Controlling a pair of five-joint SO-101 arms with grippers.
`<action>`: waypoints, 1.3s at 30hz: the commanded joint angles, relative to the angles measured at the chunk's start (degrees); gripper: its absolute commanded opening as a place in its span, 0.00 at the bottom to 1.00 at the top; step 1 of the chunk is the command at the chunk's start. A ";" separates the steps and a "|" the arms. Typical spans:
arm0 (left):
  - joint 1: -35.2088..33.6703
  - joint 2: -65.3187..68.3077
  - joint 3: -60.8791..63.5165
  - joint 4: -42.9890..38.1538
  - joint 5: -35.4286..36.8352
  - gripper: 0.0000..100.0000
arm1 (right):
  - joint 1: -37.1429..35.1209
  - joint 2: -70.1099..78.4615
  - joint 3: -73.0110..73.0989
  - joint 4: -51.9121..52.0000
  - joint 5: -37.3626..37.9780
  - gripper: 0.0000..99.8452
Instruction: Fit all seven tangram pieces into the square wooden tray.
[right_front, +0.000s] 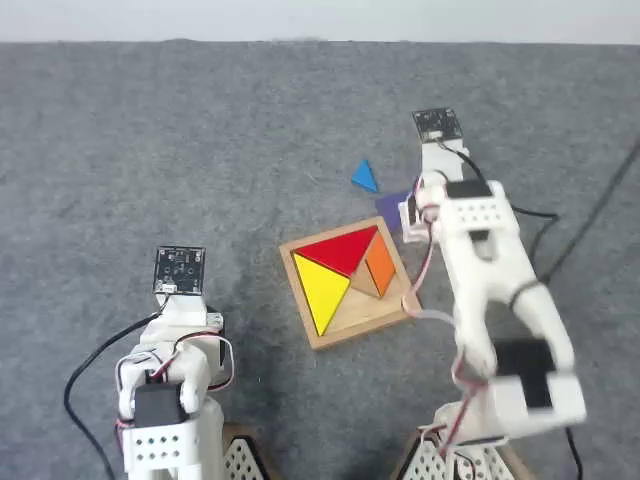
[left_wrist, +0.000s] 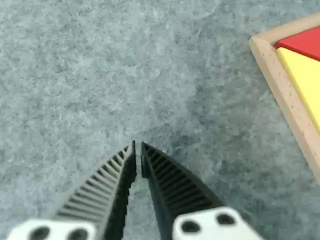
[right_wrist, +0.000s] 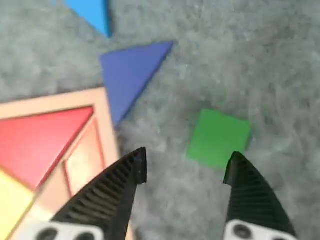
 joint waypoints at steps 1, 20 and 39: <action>-0.09 -1.05 -0.75 0.18 0.97 0.02 | 0.66 8.04 -10.64 3.12 0.79 0.25; -0.09 -1.05 -0.75 0.18 0.97 0.02 | 7.25 21.14 -22.51 10.95 1.14 0.25; -0.09 -1.05 -0.75 0.18 0.97 0.02 | 12.44 17.45 -18.73 11.30 2.81 0.25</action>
